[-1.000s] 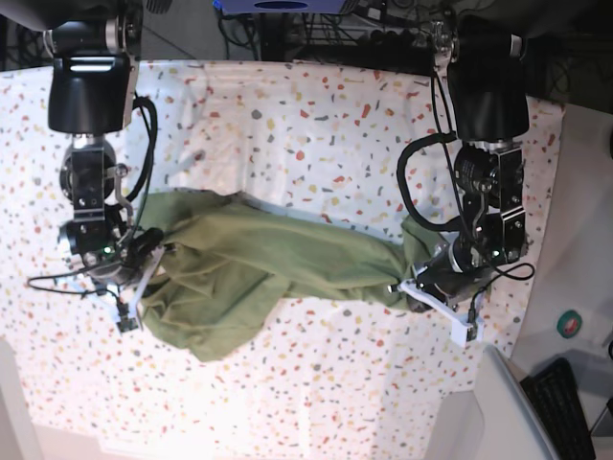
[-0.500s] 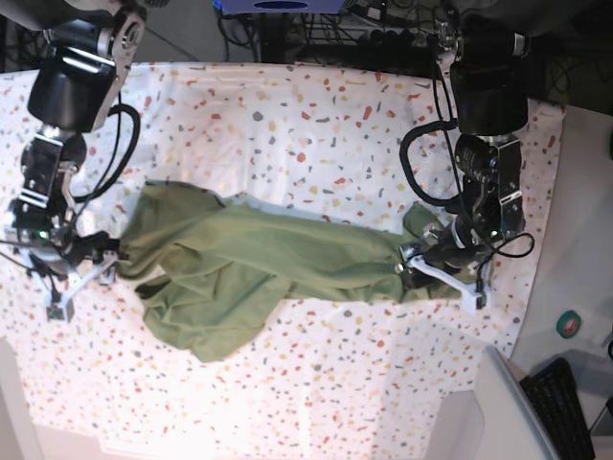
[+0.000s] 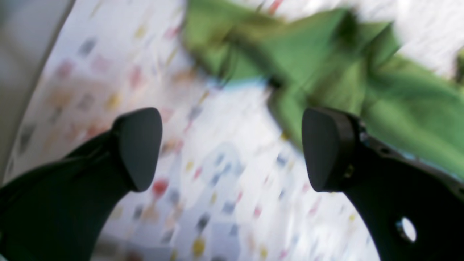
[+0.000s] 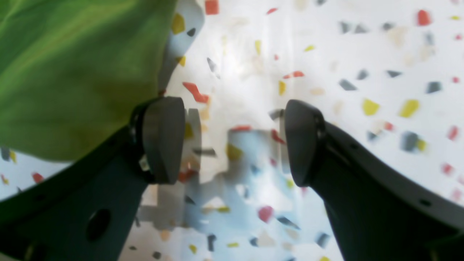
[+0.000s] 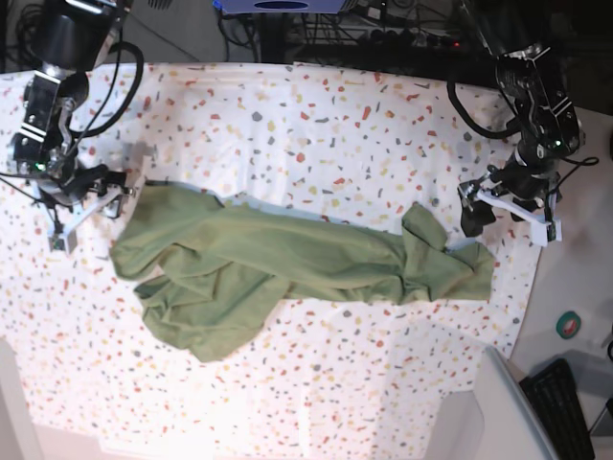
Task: Layout the t-shirt on the table in an organized manner, then fold the t-shirt properly
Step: 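Grasp the shirt edge with both grippers near each end, then lift the shirt with both grippers and lay it flat across the table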
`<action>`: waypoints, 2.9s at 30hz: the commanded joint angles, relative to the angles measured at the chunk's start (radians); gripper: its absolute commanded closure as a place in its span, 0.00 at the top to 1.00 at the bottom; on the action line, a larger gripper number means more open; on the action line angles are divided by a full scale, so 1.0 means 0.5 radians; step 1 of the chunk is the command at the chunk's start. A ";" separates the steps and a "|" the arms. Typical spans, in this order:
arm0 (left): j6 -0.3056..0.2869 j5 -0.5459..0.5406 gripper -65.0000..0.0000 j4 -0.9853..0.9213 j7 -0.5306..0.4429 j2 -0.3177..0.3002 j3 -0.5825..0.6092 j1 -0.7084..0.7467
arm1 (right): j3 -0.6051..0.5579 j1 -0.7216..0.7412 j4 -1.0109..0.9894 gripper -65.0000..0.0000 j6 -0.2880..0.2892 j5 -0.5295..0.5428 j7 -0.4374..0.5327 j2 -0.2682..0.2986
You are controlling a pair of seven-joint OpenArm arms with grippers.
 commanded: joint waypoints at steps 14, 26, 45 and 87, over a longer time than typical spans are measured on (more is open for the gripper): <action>-0.323 -0.030 0.89 -0.040 -0.036 -0.006 -0.191 0.202 | -0.003 0.055 -0.013 0.62 0.301 0.022 0.044 0.008; -0.323 -0.030 0.89 -0.148 -0.039 0.025 -0.178 0.199 | -0.150 0.187 -0.443 0.54 0.354 0.022 0.222 0.063; 0.248 0.299 0.89 -0.332 -0.754 -0.012 0.727 0.028 | -0.138 0.086 -0.440 0.00 0.605 0.022 0.215 0.066; 0.297 -0.582 0.00 0.567 0.639 -0.252 0.331 -0.040 | -0.135 -0.273 0.714 0.00 0.605 0.022 -0.377 0.112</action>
